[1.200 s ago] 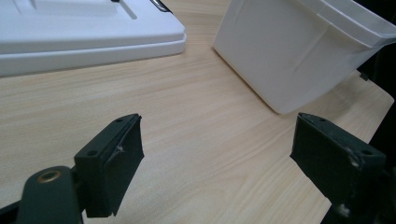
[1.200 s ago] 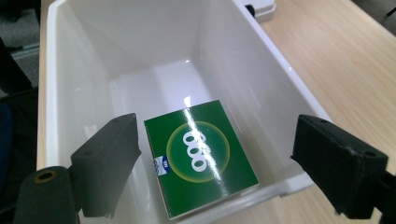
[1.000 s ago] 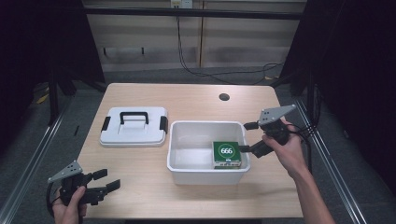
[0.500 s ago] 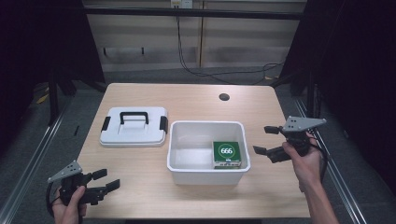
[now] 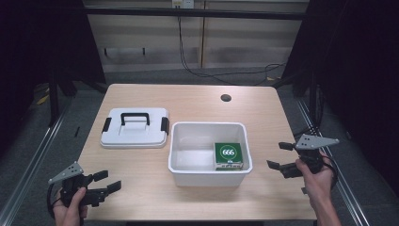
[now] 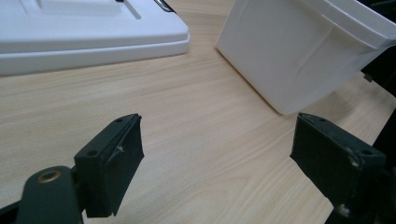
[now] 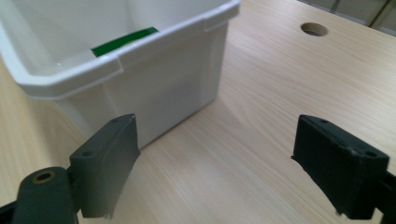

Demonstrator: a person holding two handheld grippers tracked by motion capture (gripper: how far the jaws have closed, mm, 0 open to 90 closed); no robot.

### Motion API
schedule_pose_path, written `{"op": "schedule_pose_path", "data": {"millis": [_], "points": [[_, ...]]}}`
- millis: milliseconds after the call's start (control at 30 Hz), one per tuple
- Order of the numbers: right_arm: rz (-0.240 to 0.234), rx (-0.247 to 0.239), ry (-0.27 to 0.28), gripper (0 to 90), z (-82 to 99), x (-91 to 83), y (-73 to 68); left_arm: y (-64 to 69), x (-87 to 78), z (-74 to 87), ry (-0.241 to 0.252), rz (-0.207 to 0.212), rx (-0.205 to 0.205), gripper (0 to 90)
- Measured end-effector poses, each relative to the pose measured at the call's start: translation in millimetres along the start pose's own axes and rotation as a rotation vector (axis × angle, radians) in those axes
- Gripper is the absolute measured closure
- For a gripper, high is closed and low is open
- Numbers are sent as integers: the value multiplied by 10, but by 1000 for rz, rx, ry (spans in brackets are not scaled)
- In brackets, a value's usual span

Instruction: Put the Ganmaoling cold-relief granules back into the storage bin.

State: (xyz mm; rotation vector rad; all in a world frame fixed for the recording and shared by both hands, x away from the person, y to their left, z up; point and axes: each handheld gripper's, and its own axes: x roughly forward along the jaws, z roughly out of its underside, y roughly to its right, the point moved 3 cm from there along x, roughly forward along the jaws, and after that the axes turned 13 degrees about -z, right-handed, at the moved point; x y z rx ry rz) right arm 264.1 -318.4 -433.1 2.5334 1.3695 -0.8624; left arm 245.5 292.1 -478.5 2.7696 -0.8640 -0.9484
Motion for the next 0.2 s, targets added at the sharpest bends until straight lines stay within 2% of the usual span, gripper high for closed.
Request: {"op": "schedule_pose_path", "data": {"millis": [67, 200], "points": [[-20, 16, 13, 133, 56, -26, 19, -2, -2, 0, 1, 1, 0, 164], [-7, 43, 0, 131, 176, -10, 59, 10, -3, -3, 1, 0, 12, 164]]}}
